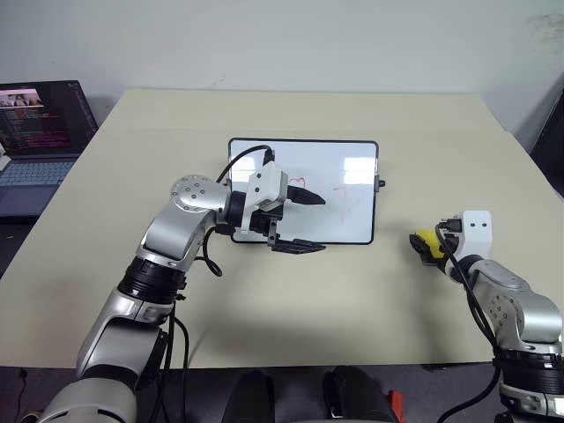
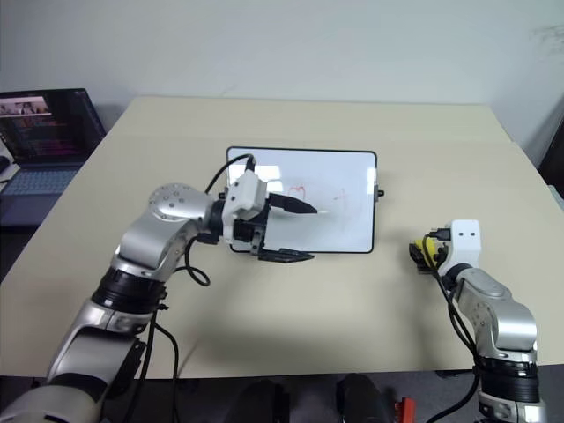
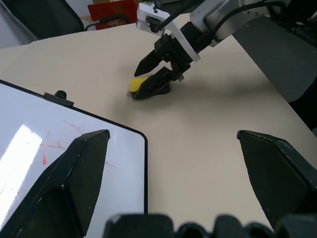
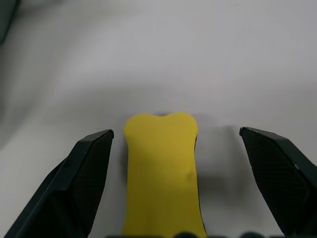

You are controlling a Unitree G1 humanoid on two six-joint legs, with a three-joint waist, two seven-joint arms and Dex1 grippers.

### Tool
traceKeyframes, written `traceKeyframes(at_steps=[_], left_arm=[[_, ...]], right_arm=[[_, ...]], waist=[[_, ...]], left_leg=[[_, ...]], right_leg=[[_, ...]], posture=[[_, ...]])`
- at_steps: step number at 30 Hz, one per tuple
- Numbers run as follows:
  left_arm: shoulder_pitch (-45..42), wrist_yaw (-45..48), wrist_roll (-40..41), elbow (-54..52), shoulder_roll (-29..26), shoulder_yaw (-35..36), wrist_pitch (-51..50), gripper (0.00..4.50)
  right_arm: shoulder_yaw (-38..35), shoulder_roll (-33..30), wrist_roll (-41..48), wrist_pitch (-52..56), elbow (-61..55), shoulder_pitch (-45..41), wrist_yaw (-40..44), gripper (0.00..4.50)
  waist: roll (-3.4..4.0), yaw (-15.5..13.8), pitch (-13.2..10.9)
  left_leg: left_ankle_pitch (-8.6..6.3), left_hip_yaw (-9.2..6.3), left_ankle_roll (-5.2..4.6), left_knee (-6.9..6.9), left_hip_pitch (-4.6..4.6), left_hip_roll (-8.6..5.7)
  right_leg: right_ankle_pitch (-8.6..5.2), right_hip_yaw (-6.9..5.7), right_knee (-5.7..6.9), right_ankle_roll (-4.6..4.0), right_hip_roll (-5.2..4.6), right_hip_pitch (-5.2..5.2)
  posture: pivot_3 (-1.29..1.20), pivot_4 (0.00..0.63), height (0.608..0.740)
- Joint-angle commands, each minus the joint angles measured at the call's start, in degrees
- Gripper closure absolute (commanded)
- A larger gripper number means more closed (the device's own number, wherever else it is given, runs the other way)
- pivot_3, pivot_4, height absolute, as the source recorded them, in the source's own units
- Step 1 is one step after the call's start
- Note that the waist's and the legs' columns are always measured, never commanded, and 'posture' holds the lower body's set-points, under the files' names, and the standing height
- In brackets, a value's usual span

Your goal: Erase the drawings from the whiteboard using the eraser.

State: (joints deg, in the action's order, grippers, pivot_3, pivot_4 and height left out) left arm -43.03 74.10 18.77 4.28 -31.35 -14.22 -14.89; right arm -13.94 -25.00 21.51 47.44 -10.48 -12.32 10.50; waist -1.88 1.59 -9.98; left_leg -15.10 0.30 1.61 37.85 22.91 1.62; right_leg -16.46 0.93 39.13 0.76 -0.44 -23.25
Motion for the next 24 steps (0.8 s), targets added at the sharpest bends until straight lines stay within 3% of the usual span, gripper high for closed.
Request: traceKeyframes(at_steps=[1, 2, 24], left_arm=[[0.0, -0.4, 0.2, -2.8, -0.8, 1.7, 0.0, 0.00], [0.1, -0.5, 0.2, -2.8, -0.8, 1.7, 0.0, 0.00], [0.8, -1.4, 0.4, -4.2, -1.5, 1.9, -0.8, 0.00]], right_arm=[[-1.2, -0.4, -0.2, -1.2, -0.3, -1.0, 0.6, 0.03], [-1.2, -0.4, -0.3, -1.2, -0.1, -1.1, 0.7, 0.20], [-2.0, 0.2, -0.4, -1.3, 0.1, -1.3, 0.5, 0.20]], waist=[[0.00, 0.0, 0.0], [0.00, 0.0, 0.0], [0.00, 0.0, 0.0]], left_leg=[[0.00, 0.00, 0.00, 0.00, 0.00, 0.00], [0.00, 0.00, 0.00, 0.00, 0.00, 0.00], [0.00, 0.00, 0.00, 0.02, 0.00, 0.00]], right_leg=[[0.00, 0.00, 0.00, 0.00, 0.00, 0.00], [0.00, 0.00, 0.00, 0.00, 0.00, 0.00], [0.00, 0.01, 0.02, 0.00, 0.00, 0.00]], posture=[[0.00, 0.150, 0.740], [0.00, 0.150, 0.740], [0.00, 0.150, 0.740]])
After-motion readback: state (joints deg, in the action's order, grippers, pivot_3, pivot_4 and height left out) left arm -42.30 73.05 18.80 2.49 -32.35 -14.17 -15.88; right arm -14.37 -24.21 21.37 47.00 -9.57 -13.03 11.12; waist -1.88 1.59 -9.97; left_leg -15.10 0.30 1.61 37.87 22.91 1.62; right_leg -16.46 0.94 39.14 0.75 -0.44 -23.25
